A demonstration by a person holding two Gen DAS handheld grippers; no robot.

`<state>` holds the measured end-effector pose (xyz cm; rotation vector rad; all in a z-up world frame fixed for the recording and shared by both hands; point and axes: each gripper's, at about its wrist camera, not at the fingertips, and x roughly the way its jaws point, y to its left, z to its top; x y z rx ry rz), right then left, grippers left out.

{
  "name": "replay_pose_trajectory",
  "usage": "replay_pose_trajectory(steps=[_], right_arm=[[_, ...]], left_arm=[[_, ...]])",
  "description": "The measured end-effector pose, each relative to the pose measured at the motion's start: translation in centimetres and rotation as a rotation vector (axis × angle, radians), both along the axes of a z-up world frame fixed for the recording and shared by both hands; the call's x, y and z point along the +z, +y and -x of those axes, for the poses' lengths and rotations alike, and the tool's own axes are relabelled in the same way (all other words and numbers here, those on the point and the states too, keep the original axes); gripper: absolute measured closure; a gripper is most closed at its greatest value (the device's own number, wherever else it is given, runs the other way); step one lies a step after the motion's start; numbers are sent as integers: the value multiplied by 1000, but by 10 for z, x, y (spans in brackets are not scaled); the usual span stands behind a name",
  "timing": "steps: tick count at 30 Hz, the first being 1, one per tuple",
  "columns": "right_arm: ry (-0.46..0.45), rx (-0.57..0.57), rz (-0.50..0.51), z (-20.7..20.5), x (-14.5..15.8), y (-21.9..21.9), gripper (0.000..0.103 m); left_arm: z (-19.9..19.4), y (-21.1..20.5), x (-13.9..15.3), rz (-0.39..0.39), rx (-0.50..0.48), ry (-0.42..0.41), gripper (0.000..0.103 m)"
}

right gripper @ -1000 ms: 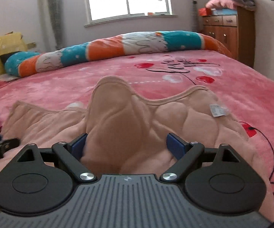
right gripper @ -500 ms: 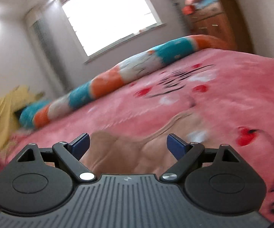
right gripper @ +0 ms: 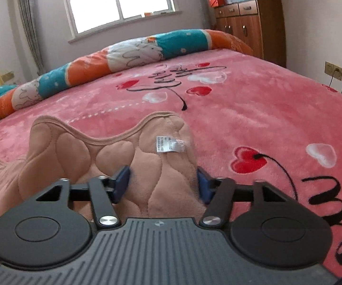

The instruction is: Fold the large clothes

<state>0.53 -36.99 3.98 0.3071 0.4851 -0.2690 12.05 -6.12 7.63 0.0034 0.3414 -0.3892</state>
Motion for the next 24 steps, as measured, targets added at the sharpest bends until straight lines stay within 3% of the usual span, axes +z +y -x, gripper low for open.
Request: replay_pose_trajectory(steps=[3, 7, 10, 14, 16, 19, 22, 23, 24], right_arm=[[-32, -34, 45, 6, 5, 0, 75], [-69, -79, 130, 8, 17, 6, 82], [-66, -119, 182, 18, 17, 5, 89], [-41, -143, 98, 25, 0, -16, 88], [-34, -154, 100, 25, -8, -18, 87], [-30, -178, 88, 26, -12, -24, 74], [-29, -199, 49, 24, -13, -30, 53], [-24, -210, 46, 23, -13, -31, 41], [-21, -220, 43, 20, -13, -31, 39]], left_arm=[[-14, -22, -21, -81, -44, 58, 9], [-39, -27, -45, -151, 4, 109, 12], [-50, -14, -52, -183, 98, 75, 13], [-64, 12, -65, -153, 214, 112, 13], [-64, 20, -69, -142, 256, 111, 6], [-65, 26, -70, -114, 294, 117, 6], [-63, 24, -68, -137, 315, 114, 6], [-62, 21, -65, -154, 317, 111, 6], [-59, 18, -60, -175, 316, 105, 7]])
